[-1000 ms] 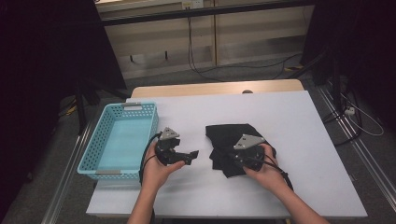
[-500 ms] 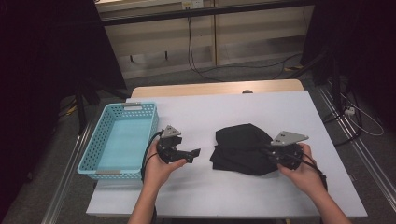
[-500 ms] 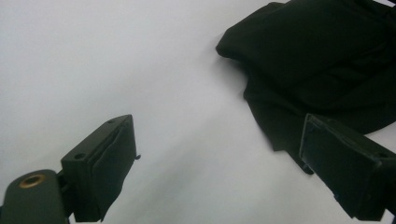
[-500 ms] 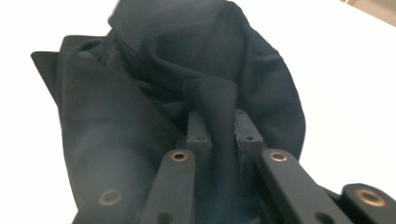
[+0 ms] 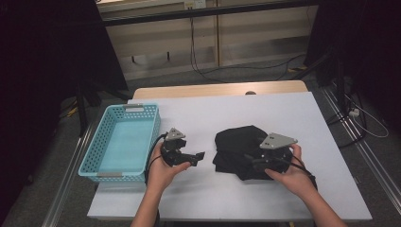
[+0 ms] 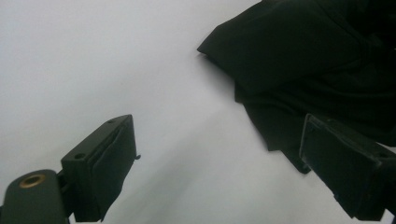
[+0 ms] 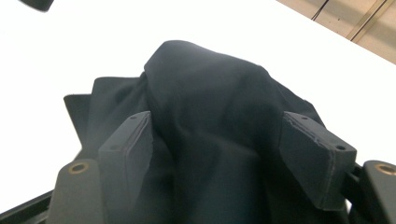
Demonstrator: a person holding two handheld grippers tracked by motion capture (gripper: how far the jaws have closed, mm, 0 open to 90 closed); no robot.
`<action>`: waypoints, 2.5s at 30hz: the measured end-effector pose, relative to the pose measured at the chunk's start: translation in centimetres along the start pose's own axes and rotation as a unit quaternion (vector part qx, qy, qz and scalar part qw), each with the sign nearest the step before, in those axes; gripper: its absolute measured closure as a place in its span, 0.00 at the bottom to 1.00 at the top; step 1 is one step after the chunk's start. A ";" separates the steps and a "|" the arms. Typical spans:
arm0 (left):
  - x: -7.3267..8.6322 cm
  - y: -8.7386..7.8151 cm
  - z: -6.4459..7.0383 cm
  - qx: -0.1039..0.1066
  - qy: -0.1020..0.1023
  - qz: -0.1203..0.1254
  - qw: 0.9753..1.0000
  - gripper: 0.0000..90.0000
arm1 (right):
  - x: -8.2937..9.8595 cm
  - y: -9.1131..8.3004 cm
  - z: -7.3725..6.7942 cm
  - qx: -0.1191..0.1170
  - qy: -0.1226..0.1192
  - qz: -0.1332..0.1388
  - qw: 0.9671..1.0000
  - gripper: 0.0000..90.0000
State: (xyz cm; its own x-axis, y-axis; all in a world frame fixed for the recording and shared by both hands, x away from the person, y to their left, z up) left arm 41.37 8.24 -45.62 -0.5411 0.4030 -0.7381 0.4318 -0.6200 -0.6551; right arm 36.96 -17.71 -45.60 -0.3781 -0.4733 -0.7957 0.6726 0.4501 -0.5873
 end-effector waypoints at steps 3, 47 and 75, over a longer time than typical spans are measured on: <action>0.2 -0.2 -0.1 -0.003 -0.001 0.000 1.000 0.12 | -0.8 1.0 -0.6 0.001 -0.005 0.004 1.000 0.27; -0.2 2.7 1.7 0.018 0.018 -0.023 0.999 0.12 | 7.2 -0.8 7.3 0.095 0.116 -0.077 0.986 0.95; -0.2 2.1 1.1 0.015 0.010 -0.016 1.000 0.12 | 1.2 1.6 4.2 0.051 0.138 -0.021 0.989 0.04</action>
State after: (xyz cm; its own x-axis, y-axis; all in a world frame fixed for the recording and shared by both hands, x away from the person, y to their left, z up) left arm 41.57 6.08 -46.66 -0.5388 0.4365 -0.7205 0.3934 -0.6259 -0.6734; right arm 40.29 -20.76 -46.85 -0.5572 -0.2595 -0.7888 0.7077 0.3486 -0.6146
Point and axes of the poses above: each handheld gripper's, and its own axes: y roughly forward along the jaws, x roughly out of its underside, z roughly to its right, the point moved 6 cm from there along y, roughly forward along the jaws, and after that the axes turned 2 degrees about -z, right-handed, at the moved point
